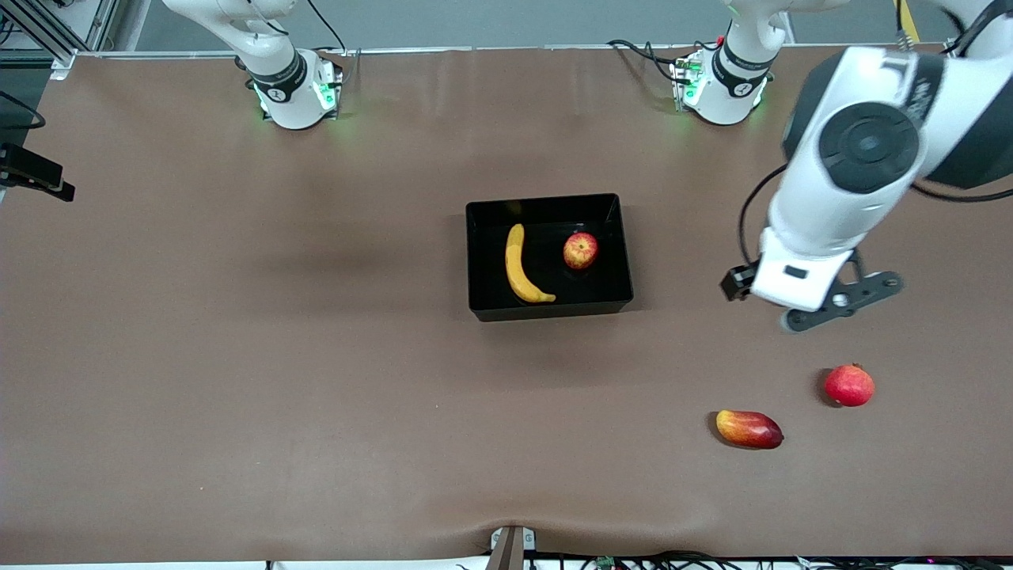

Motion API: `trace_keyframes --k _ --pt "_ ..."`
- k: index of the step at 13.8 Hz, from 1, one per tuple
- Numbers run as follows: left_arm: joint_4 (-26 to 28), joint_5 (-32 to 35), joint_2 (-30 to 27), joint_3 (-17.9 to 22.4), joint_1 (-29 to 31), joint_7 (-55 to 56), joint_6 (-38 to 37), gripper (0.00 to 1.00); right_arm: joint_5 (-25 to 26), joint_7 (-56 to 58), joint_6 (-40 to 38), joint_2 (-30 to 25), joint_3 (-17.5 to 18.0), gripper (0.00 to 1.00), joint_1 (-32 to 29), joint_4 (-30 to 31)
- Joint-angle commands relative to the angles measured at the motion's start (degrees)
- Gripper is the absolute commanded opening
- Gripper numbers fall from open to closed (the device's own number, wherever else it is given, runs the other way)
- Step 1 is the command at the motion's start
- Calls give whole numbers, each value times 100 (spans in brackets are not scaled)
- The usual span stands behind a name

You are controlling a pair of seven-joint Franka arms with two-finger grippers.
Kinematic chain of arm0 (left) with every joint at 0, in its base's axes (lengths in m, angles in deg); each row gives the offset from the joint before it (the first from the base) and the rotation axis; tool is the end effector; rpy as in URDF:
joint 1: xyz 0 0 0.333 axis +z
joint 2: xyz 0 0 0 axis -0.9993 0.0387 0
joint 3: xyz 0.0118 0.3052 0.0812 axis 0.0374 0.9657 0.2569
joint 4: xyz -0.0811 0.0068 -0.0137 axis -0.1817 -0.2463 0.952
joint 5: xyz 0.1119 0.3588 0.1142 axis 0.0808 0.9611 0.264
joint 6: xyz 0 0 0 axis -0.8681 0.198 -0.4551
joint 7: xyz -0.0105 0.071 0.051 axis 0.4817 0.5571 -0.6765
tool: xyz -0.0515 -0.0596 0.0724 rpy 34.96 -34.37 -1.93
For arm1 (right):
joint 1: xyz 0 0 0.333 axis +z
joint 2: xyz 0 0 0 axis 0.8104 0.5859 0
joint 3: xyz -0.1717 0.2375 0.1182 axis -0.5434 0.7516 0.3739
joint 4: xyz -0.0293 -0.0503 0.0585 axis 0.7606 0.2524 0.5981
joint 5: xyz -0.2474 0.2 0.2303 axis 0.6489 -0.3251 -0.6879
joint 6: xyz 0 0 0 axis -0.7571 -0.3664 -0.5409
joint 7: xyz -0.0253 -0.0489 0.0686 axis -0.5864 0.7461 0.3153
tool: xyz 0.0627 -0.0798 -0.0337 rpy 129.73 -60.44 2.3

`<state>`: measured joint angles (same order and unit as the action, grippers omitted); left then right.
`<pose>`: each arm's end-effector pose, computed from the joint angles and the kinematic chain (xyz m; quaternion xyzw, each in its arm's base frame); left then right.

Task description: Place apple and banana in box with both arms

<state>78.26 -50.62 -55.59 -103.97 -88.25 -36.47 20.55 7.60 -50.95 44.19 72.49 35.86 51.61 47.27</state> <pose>0.6161 -0.1881 0.5493 -0.9802 -0.1547 -0.0126 0.1229 0.5505 -0.0644 0.6545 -0.9986 -0.0043 0.0525 0.0012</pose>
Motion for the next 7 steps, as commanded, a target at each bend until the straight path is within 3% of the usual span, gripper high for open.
trace_keyframes --k 1,7 --pt "319 -190 -545 338 46 -717 -23 100 95 2 29 -102 -9 100 32 94" --pt "626 -1078 -1327 1489 196 -2343 -23 100 95 2 20 -102 -9 100 23 94"
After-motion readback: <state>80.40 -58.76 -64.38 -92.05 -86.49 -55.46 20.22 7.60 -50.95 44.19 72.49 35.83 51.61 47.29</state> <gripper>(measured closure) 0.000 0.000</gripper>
